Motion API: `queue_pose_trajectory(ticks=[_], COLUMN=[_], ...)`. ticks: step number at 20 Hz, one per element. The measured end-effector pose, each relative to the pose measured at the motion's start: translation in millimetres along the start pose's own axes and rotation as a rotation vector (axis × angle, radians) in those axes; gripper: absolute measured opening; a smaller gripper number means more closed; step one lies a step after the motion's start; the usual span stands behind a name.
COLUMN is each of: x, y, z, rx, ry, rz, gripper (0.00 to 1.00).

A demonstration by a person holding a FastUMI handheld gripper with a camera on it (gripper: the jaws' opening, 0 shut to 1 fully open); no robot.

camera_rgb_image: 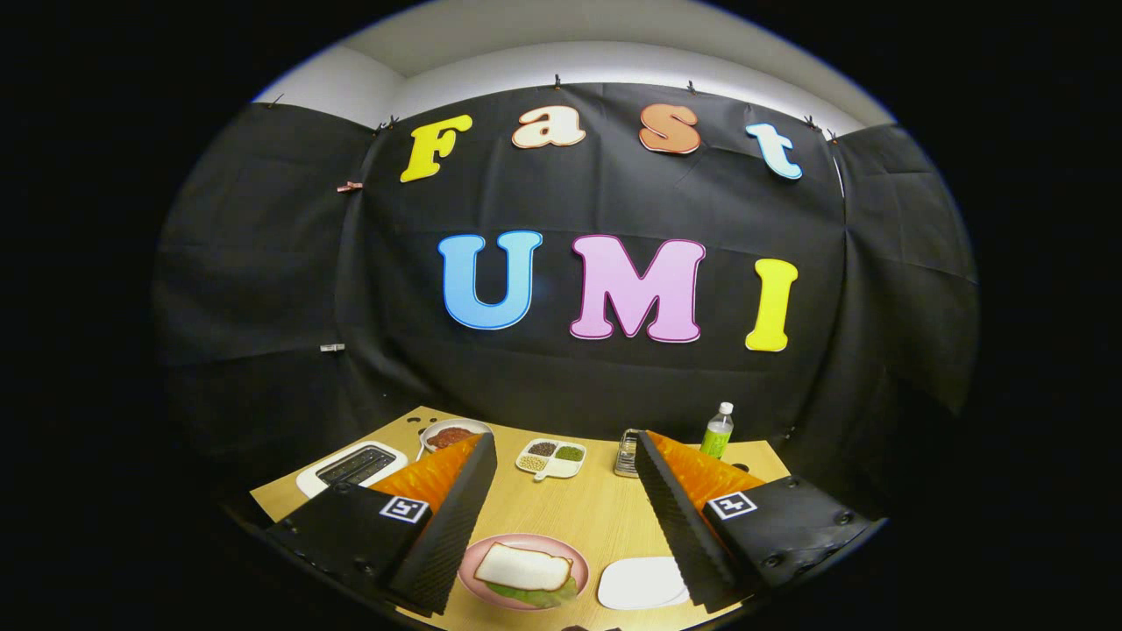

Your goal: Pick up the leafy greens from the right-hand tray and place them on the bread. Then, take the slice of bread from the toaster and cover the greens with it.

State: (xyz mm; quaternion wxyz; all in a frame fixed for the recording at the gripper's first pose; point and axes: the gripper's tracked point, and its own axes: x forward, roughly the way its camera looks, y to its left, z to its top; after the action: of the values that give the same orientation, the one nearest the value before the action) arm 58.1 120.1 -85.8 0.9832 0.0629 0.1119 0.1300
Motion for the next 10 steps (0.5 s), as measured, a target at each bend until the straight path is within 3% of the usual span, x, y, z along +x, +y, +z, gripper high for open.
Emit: queue_pose_trajectory(ticks=[10], x=[1.8], y=[-0.4], z=[-9.4], rx=[0.006], ry=[0.030], rz=[0.009], gripper=[0.99])
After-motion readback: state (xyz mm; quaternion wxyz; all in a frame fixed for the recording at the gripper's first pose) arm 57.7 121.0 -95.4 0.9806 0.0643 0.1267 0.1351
